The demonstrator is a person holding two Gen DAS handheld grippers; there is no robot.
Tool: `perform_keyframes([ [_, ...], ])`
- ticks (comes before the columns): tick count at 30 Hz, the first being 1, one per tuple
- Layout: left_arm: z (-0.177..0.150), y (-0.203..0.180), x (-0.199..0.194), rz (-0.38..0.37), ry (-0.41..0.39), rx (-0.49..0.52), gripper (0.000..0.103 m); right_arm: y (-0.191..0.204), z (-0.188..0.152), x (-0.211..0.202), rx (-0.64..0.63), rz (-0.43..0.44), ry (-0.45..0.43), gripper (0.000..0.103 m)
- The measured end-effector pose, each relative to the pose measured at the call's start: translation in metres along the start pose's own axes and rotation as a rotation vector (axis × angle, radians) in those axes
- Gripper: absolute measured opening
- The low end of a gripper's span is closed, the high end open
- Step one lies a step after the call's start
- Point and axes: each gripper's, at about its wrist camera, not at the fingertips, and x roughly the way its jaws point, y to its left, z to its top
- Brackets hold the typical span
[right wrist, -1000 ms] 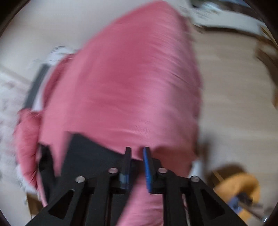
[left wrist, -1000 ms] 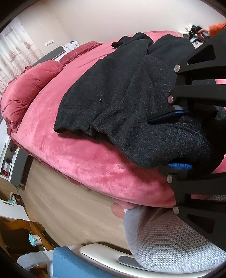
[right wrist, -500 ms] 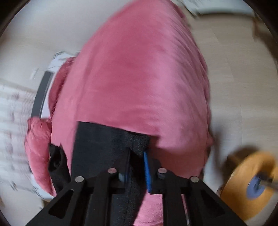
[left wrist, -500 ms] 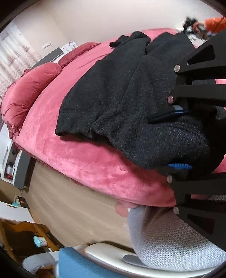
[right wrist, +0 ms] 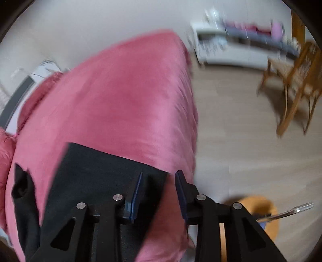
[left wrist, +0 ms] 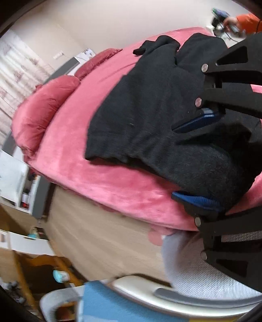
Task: Fold large clothes
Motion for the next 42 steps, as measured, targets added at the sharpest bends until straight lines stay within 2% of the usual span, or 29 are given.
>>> perform_keyframes([
  [3,0.01,-0.015,-0.006,-0.005,-0.04,0.082,0.069,0.059,-0.029,-0.02,-0.173,0.139,-0.002,0.037],
  [7,0.037,-0.042,-0.001,-0.013,-0.06,0.19,0.074,0.133,-0.095,-0.023,-0.347,0.324,0.125,0.037],
  [9,0.054,-0.049,0.008,-0.018,-0.055,0.218,0.08,0.159,-0.127,-0.026,-0.417,0.347,0.143,0.037],
  [11,0.07,-0.052,0.017,-0.004,-0.055,0.229,0.08,0.182,-0.167,-0.025,-0.483,0.355,0.164,0.037],
  [15,0.108,-0.05,0.051,0.016,-0.026,0.189,0.08,0.201,-0.224,-0.021,-0.576,0.331,0.165,0.037],
  [18,0.136,-0.046,0.088,0.025,0.024,0.129,0.08,0.207,-0.255,-0.029,-0.703,0.262,0.026,0.039],
  [20,0.149,-0.041,0.114,0.022,0.075,0.091,0.08,0.208,-0.262,-0.031,-0.735,0.246,-0.005,0.04],
  [23,0.162,-0.031,0.149,0.014,0.154,0.035,0.077,0.204,-0.262,-0.028,-0.714,0.264,0.011,0.041],
  [25,0.171,-0.022,0.173,-0.042,0.221,-0.032,0.061,0.202,-0.256,-0.036,-0.708,0.271,0.012,0.041],
  [28,0.177,-0.023,0.184,-0.038,0.266,-0.024,0.048,0.205,-0.259,-0.039,-0.712,0.266,0.009,0.043],
  [30,0.18,-0.031,0.176,-0.05,0.246,0.053,0.039,0.206,-0.26,-0.039,-0.714,0.263,0.008,0.044],
  [32,0.186,-0.035,0.158,-0.058,0.182,0.081,0.033,0.211,-0.26,-0.036,-0.718,0.257,0.005,0.044],
  [33,0.192,-0.035,0.141,-0.065,0.115,0.077,0.032,0.212,-0.261,-0.035,-0.721,0.252,0.003,0.044],
  [35,0.202,-0.033,0.122,-0.073,0.039,0.057,0.031,0.216,-0.259,-0.032,-0.724,0.248,0.001,0.044],
  [37,0.215,-0.026,0.111,-0.045,-0.037,0.033,0.031,0.214,-0.26,-0.034,-0.724,0.248,0.0,0.044],
  [39,0.222,-0.018,0.117,0.002,-0.059,0.03,0.031,0.213,-0.26,-0.035,-0.725,0.247,-0.002,0.044],
  [42,0.217,0.004,0.154,0.085,-0.011,-0.016,0.032,0.213,-0.26,-0.035,-0.727,0.244,-0.003,0.044],
])
